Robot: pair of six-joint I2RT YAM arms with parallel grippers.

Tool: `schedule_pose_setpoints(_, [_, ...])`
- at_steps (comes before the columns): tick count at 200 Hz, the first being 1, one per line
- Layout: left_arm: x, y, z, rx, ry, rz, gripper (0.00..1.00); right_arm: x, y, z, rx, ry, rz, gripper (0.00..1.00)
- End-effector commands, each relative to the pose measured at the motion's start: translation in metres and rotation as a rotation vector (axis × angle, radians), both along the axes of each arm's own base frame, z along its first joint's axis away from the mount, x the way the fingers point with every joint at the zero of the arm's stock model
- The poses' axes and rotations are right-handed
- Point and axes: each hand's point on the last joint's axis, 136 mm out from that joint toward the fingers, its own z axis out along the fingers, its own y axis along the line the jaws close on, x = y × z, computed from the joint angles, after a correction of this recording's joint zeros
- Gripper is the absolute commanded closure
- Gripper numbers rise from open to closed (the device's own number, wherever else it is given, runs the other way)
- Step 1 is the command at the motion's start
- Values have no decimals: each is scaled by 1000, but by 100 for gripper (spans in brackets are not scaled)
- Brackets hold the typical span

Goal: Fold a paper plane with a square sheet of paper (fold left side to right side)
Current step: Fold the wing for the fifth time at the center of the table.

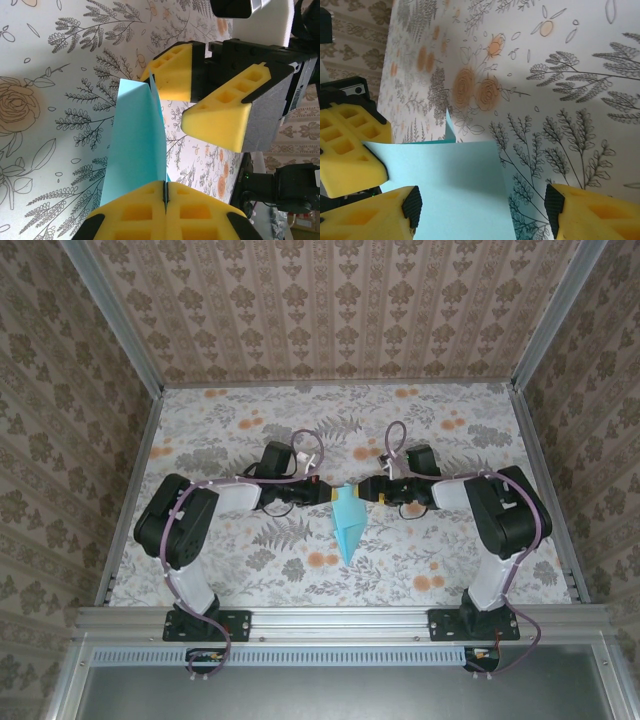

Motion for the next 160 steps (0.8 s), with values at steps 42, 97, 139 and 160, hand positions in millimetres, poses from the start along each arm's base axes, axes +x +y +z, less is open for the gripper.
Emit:
schedule_pose_setpoints(42, [0, 1, -7, -11, -20, -24, 100, -9, 14, 17, 104, -25, 98, 41])
schedule_pose_setpoints(97, [4, 5, -18, 17, -7, -9, 100, -10, 5, 26, 73, -43, 79, 56])
schedule_pose_setpoints(139, [5, 4, -23, 19, -2, -17, 100, -14, -1, 30, 34, -33, 70, 72])
schedule_pose_setpoints(160, [7, 3, -22, 18, -5, -21, 95, -15, -3, 31, 10, -10, 57, 94])
